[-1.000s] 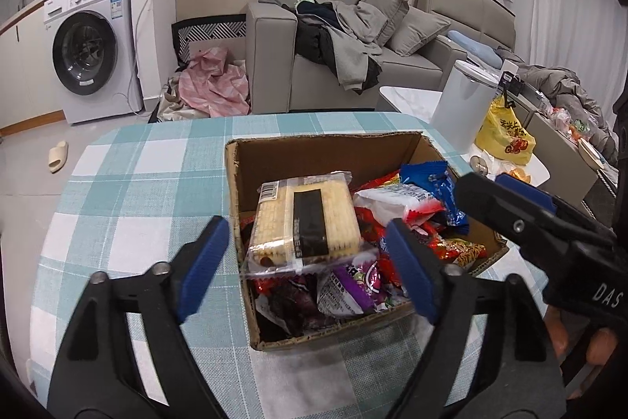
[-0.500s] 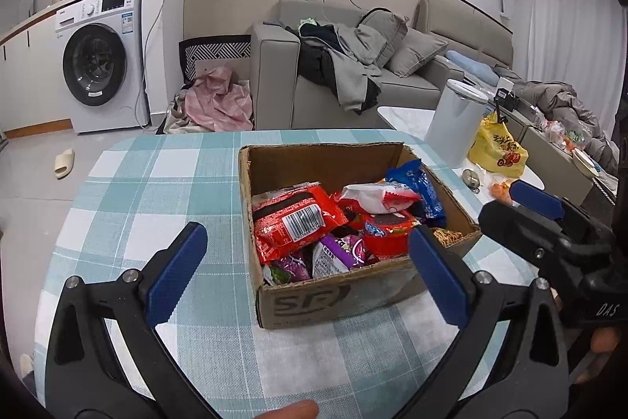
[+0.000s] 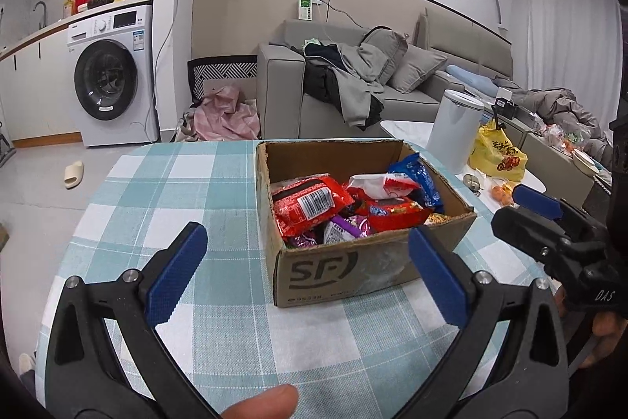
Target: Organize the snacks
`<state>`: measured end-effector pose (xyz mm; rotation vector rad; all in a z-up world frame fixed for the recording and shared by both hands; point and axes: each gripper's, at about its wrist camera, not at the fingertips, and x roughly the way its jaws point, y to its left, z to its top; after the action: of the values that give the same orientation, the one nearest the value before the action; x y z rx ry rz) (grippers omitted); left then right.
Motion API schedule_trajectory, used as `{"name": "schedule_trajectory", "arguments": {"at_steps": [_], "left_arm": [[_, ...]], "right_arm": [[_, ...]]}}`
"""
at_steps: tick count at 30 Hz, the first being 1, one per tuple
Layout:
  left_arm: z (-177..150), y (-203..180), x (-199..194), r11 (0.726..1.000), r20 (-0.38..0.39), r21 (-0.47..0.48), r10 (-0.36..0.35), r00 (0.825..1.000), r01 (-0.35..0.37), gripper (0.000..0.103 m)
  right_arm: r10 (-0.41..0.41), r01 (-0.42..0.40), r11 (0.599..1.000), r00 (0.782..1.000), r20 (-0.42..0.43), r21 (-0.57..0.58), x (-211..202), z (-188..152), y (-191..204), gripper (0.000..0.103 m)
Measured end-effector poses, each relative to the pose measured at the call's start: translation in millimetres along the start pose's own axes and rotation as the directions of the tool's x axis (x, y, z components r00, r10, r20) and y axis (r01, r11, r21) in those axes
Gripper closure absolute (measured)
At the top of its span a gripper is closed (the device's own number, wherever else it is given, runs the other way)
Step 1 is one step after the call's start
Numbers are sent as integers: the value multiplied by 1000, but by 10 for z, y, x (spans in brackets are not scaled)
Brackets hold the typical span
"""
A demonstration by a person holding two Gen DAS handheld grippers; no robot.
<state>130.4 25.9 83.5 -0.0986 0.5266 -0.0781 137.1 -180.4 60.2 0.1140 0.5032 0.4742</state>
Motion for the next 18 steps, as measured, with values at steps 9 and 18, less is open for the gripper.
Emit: {"name": "schedule_trajectory", "arguments": {"at_steps": [9,18], "left_arm": [[-285,4,-104,1000,38,-4,7,999,-7,1],[-559,62,-19,999,66,-9,33,997,-32,1]], "right_arm": [[10,-8,999,999,52,-36,-149,-229,-26,0],[8,-3,998,997,74,-67,-154,-493,-31,0]]}}
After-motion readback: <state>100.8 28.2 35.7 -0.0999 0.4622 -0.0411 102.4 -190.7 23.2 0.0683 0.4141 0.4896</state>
